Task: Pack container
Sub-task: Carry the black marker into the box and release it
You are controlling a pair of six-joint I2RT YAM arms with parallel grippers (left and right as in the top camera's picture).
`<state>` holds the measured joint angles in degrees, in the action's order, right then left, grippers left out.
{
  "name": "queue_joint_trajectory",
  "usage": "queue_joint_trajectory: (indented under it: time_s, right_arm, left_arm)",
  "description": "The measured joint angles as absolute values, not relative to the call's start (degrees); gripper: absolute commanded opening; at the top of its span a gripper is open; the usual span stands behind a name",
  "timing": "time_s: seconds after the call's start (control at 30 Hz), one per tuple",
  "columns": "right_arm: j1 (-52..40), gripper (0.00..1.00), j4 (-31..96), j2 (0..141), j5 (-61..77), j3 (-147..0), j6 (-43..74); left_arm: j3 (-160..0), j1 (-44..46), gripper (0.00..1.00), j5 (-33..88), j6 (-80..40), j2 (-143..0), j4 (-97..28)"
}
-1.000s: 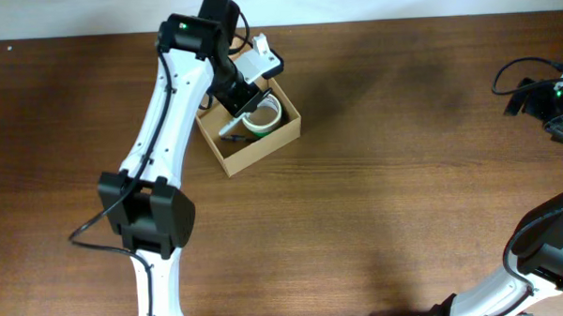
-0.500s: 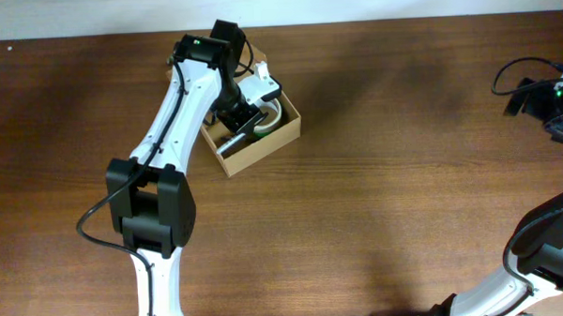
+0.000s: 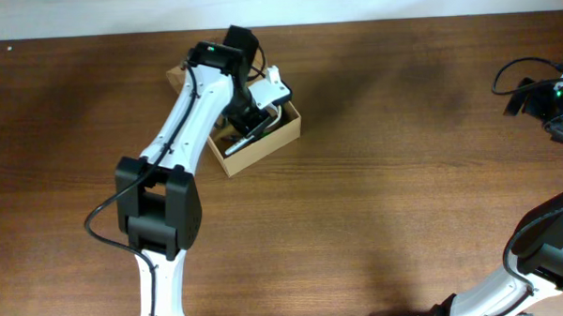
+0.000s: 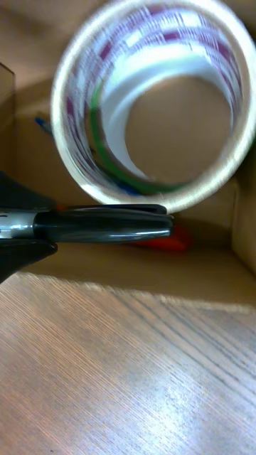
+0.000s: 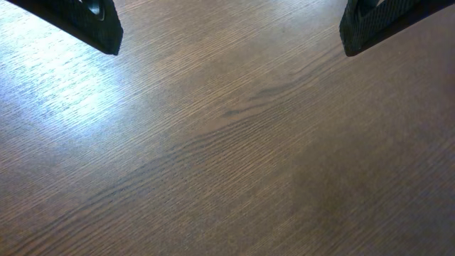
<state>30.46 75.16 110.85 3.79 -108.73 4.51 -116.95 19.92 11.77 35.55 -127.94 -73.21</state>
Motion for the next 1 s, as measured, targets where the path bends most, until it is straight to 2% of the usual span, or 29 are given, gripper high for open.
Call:
queue_joint_trajectory:
  time_s: [0.4, 0.57, 0.77, 1.0]
  right_arm:
    - [30.5, 0.99, 75.2, 110.8, 3.8, -108.7, 4.5]
    - [30.5, 0.99, 75.2, 110.8, 3.8, -108.7, 4.5]
    - [30.5, 0.99, 75.2, 110.8, 3.8, -108.7, 4.5]
    - [30.5, 0.99, 75.2, 110.8, 3.8, -108.7, 4.5]
  left_arm:
    - [-112.6, 21.0, 0.02, 11.8, 35.6, -127.9, -72.5]
    - [-111.6, 21.1, 0.19, 11.7, 35.1, -127.9, -71.9]
    - [-111.7, 21.1, 0.28, 11.6, 33.7, -127.9, -71.5]
    - [-117.0, 21.1, 0.32, 10.6, 31.5, -127.9, -73.6]
